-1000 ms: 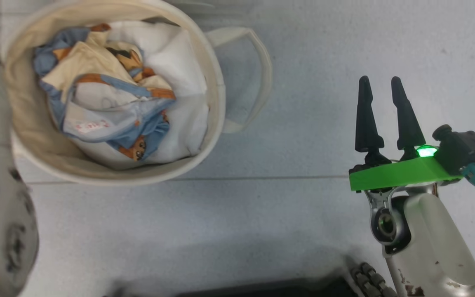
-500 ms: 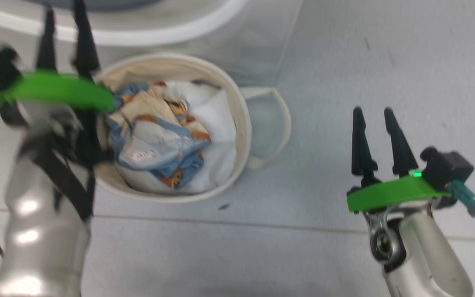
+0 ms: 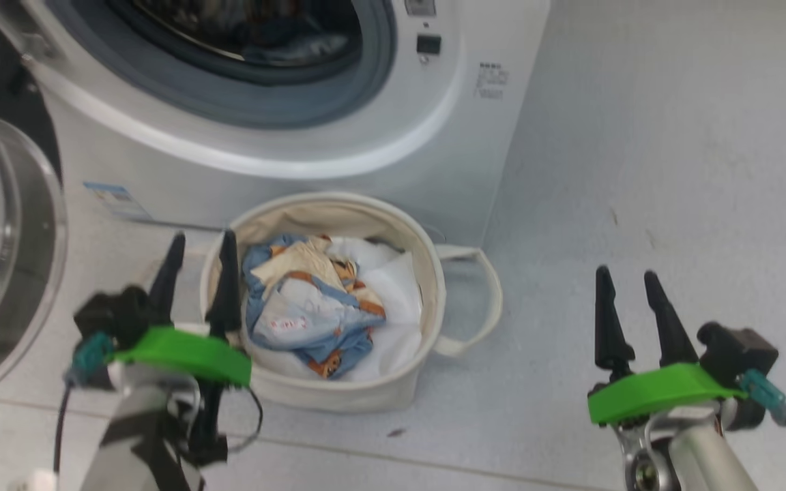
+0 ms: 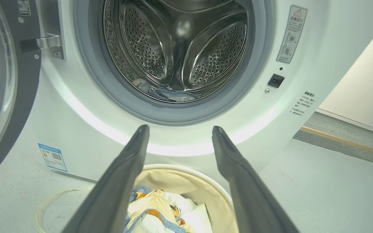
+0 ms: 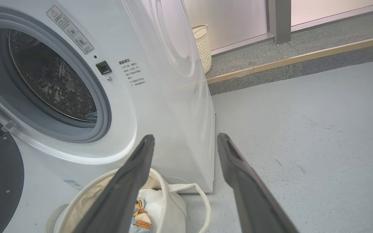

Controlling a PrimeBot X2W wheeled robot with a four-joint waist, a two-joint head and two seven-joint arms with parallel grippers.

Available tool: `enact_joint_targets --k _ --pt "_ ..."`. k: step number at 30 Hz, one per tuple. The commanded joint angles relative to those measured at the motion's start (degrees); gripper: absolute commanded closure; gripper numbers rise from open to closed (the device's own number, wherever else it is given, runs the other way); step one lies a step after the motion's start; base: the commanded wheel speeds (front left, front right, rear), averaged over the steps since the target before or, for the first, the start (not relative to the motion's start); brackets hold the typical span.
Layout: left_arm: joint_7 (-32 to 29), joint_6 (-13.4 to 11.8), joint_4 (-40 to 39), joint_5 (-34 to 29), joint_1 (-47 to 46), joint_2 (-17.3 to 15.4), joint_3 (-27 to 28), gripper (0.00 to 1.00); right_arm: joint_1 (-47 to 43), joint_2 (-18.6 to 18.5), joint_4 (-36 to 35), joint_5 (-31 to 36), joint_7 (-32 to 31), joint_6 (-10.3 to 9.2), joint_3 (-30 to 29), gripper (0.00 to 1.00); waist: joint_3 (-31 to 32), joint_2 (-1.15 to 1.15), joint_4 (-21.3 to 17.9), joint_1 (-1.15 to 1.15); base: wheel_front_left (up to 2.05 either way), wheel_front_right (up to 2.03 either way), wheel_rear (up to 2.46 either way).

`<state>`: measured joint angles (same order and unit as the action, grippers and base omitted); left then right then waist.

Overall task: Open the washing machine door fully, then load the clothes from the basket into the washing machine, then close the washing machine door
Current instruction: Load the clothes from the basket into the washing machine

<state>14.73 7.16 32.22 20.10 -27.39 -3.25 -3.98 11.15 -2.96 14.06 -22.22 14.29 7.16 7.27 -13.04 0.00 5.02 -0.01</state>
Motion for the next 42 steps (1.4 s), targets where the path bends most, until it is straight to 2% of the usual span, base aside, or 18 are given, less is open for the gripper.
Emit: enact_joint_targets --k 1,4,15,31,42 --pt "0.3 0.3 -2.9 -0.7 1.4 -0.7 1.8 0.00 -0.8 0.1 -1.4 -0.3 0.7 0.33 1.3 0.00 3.1 0.00 1.3 0.01 0.00 0.00 0.00" --pt "0.3 0.3 -3.4 0.4 5.8 -0.1 1.9 0.00 -2.2 0.1 -1.2 -0.3 0.7 0.33 1.2 0.00 4.8 0.00 1.4 0.01 0.00 0.00 0.00" --pt "0.3 0.3 -4.9 -6.4 12.7 0.3 1.8 0.00 -3.9 0.1 -1.2 -0.5 0.7 0.33 1.4 0.00 6.0 0.00 1.7 0.01 0.00 0.00 0.00" --pt "0.3 -0.7 -5.9 -9.7 14.5 0.4 0.0 0.00 -4.7 0.1 -0.6 -0.7 0.7 0.33 2.1 0.00 7.0 0.00 1.0 0.01 0.00 0.00 0.00" --pt "0.3 -1.3 -5.9 -8.2 14.8 0.4 -0.8 0.00 -4.8 0.1 -0.5 -0.7 0.7 0.33 2.3 0.00 6.7 0.00 1.3 0.01 0.00 0.00 0.00"
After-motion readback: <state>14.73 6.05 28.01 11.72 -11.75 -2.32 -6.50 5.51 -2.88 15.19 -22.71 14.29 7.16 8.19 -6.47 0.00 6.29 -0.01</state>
